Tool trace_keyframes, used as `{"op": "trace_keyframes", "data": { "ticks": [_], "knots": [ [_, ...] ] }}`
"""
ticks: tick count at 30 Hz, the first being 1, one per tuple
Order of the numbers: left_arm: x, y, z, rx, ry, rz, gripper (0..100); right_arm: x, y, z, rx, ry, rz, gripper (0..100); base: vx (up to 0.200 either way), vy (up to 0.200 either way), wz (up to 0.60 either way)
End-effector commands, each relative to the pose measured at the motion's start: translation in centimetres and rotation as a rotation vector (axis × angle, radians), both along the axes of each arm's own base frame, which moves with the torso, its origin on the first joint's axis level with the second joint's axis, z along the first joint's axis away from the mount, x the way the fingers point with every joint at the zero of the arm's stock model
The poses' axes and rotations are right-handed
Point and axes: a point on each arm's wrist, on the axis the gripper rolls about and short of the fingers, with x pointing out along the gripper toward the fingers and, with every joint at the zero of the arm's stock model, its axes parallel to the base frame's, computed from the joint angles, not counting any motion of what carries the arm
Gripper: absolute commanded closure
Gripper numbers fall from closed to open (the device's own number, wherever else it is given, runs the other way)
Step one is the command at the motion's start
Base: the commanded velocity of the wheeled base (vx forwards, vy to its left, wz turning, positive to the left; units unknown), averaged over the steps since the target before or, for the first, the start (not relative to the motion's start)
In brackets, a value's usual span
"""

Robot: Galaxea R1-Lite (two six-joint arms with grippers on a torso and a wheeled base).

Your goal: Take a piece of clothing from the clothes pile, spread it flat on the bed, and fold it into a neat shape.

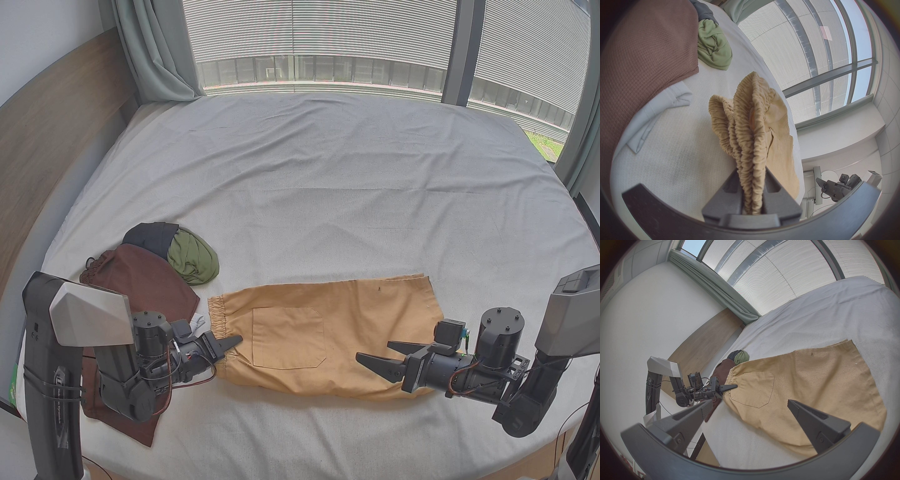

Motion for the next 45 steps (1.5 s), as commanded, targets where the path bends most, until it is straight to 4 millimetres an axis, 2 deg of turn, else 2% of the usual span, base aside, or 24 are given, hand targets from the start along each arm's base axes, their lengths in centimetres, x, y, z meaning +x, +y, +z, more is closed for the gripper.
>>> {"op": "trace_keyframes", "data": {
  "ticks": [1,10,17,31,36,45],
  "knots": [
    [0.0,0.1,1.1,-0.008,-0.03,0.001,100,0.0,0.0,-0.1,-0.001,0.002,0.0,0,0.0,0.0,0.0],
    [0.1,1.0,2.3,-0.024,-0.057,0.001,100,0.0,0.0,-0.1,-0.001,0.002,-0.001,0,0.0,0.0,0.0],
    [0.0,2.6,3.6,-0.044,-0.08,-0.003,100,0.1,-0.1,-0.1,0.0,0.003,-0.003,0,0.0,0.0,0.0],
    [-1.2,5.4,5.9,-0.09,-0.104,-0.067,100,0.1,-0.1,-0.1,0.0,0.003,-0.003,0,0.0,0.0,0.0],
    [-1.6,6.6,6.2,-0.11,-0.103,-0.104,100,0.1,-0.1,-0.2,-0.003,0.007,-0.003,0,0.0,0.0,0.0],
    [-1.8,7.4,7.1,-0.114,-0.127,-0.093,100,0.1,-0.1,-0.2,-0.003,0.006,-0.006,0,0.0,0.0,0.0]
  ]
}}
